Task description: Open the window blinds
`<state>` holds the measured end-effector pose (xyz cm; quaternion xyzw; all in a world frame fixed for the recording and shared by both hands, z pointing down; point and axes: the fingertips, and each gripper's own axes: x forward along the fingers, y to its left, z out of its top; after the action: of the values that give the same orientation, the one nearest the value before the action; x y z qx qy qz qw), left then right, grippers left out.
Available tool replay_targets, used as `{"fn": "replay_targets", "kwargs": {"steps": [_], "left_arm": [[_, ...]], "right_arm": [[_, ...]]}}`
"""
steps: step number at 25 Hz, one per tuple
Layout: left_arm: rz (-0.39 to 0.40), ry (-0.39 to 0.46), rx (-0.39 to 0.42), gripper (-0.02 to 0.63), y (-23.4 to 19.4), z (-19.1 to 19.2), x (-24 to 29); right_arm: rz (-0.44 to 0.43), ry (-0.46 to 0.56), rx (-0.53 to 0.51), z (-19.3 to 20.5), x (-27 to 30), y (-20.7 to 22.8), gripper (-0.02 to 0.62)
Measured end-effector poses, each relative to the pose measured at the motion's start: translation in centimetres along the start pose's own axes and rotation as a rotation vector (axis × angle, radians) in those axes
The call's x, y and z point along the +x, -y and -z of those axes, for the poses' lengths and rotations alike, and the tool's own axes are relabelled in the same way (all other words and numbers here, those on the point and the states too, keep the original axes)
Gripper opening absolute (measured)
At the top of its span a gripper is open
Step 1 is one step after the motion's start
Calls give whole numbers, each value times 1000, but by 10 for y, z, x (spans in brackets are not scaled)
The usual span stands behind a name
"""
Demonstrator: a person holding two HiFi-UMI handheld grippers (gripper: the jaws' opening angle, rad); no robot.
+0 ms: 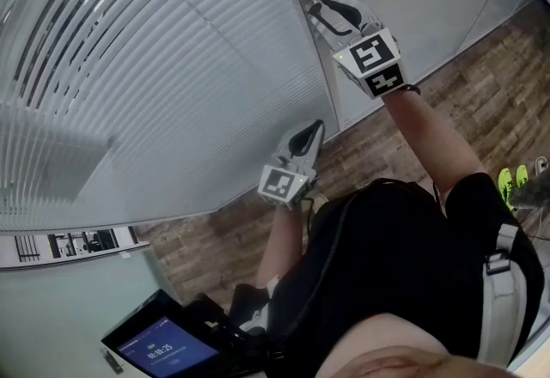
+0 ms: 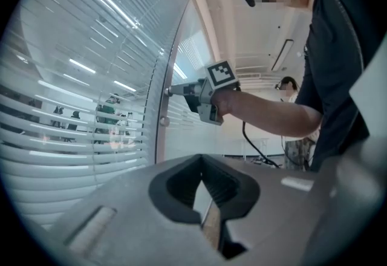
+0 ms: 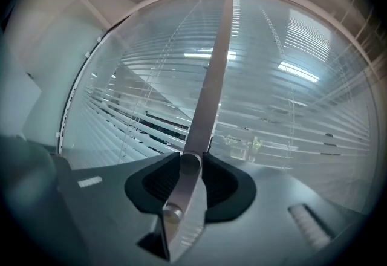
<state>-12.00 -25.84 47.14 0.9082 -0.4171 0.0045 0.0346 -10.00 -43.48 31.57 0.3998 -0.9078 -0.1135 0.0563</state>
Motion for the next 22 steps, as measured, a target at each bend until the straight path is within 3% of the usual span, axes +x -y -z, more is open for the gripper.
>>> {"fn": "replay_targets", "kwargs": {"steps": [3, 7, 18, 22], "left_arm": [[4, -5, -6, 3, 2, 2, 1], [7, -10, -15, 3, 2, 4, 3], [47, -10, 6, 3, 4, 4, 14], [58, -7, 13, 3, -4, 3, 24]], "right_arm": [[-26, 47, 19, -1, -13, -1, 51], [-64, 78, 36, 8, -32, -6, 7], [-234, 104, -31, 53, -94, -42, 5], [-270, 88, 52, 85, -111, -58, 5]]}}
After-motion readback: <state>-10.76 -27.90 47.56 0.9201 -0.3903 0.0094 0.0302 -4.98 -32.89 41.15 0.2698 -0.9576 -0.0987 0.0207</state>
